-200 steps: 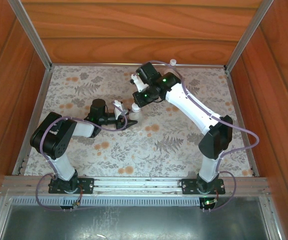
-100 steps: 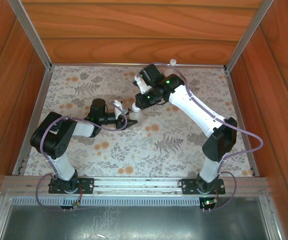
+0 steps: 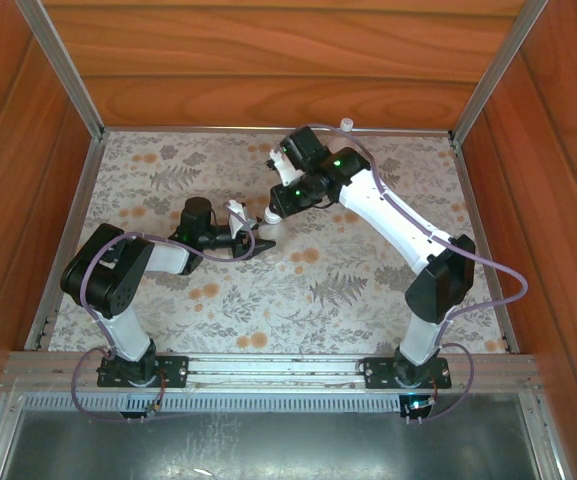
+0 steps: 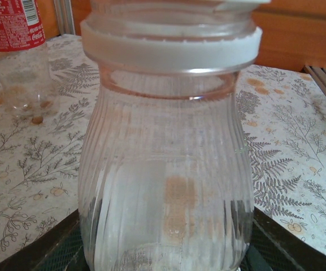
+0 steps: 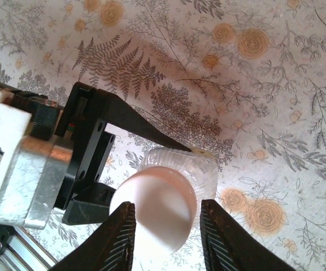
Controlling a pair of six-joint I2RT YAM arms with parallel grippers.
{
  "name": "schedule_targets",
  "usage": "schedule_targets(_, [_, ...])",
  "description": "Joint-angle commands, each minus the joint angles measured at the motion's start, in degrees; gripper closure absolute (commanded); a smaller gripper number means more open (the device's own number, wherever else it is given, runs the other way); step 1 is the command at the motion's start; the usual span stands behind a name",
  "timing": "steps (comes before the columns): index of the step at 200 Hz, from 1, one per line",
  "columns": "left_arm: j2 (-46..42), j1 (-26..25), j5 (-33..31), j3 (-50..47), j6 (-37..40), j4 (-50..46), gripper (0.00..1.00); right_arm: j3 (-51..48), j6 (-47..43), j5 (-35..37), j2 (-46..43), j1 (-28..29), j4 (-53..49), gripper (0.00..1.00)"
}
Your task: Screw on the bottle caps
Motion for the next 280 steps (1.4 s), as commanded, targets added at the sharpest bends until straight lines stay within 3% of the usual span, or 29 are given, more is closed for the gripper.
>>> schedule_targets(1, [0.74,0.2,1.58,0.23,-0.7,-0.91,0.39,-1.69,0.66,-1.7,0.49,-0.73,0.18,0.65])
schedule_targets(117, [0.82,0.19,1.47,0.37,-0.81,-0.91,0.39,-6.03,0.95,-3.73,-1.23,-1.39,0.5,0.79])
schedule_targets(185, [1.3,0.58,1.45,0.81,-1.52,-0.91,0.39,-11.75,4.98,-10.46,-6.1,-1.39,3.25,0.84])
schedule_targets(213, [1.66,0.58,1.74,1.16,-1.41,-0.91,0.39,-12.37,6.25,-8.95,-8.78,-1.46,4.86,0.81])
schedule_targets(255, [1.82,0.57,1.81,1.14,-1.33,-0.91,0.39,-9.93,6.5,-8.66,-7.76,-3.59,6.73,0.61])
schedule_targets(280, [1.75,0.63,1.9,1.08,-1.4,-0.91,0.39,-6.48,5.11,-10.44,-3.25,-4.55,5.89,0.6])
